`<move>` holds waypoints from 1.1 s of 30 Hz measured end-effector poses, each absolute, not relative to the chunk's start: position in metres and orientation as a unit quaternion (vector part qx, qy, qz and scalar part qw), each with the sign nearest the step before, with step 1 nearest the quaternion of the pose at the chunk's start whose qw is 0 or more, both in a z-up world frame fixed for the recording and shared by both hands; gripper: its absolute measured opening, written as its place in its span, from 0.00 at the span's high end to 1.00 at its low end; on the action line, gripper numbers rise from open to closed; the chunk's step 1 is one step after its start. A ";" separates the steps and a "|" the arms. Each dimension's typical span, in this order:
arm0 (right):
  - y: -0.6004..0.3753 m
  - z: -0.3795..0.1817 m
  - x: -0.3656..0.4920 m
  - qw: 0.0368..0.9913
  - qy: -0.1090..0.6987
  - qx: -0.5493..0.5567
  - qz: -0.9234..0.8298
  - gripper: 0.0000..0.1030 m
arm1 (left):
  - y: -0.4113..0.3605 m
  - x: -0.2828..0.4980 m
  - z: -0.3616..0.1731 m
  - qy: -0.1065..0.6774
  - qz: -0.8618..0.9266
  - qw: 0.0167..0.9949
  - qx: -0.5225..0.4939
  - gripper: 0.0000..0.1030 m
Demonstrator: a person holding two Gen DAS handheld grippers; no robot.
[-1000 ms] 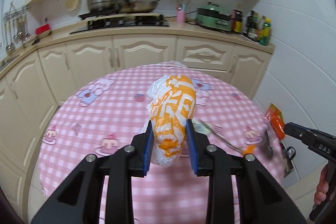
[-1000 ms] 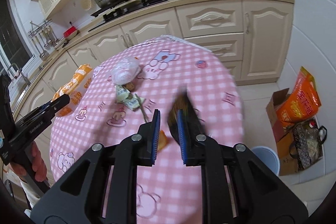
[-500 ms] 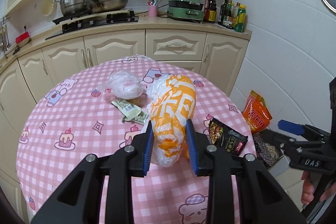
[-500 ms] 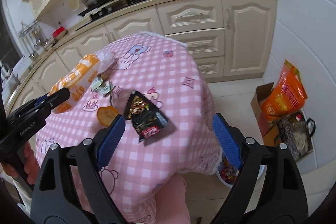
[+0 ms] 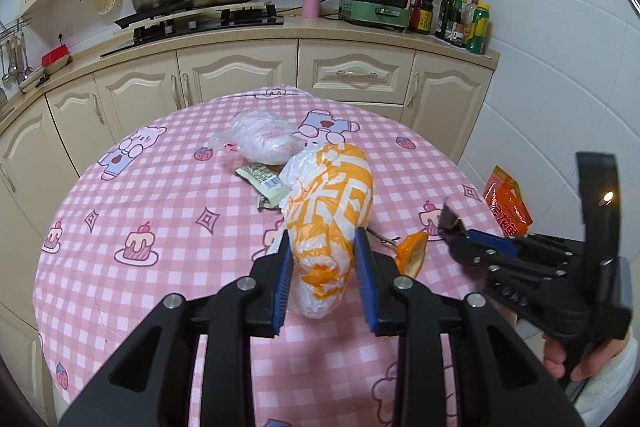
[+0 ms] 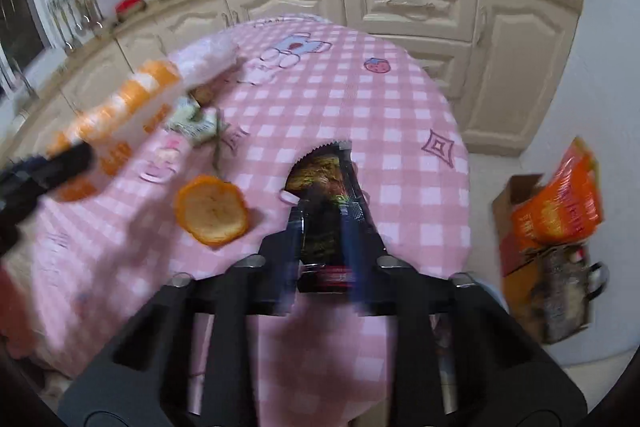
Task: Collect trash
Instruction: 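Carry both packets over the blue bin and open both grippers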
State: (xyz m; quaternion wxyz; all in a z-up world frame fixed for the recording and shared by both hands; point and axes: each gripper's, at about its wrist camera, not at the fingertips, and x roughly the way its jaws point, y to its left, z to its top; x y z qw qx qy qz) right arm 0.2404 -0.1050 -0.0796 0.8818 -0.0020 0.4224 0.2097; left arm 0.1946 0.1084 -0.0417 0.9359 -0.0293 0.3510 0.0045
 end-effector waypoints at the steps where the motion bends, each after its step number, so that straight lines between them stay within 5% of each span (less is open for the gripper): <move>1: -0.108 -0.078 0.239 0.884 0.419 -0.001 0.209 0.84 | 0.105 0.195 -0.040 0.349 0.005 0.937 -0.028 0.72; 19: -0.258 -0.078 0.211 0.897 0.418 0.101 0.106 0.92 | -0.040 0.211 -0.042 0.350 -0.132 0.927 0.018 0.72; 33: -0.369 -0.126 0.194 0.871 0.455 0.185 0.008 0.93 | -0.174 0.242 -0.115 0.442 -0.222 0.866 0.076 0.70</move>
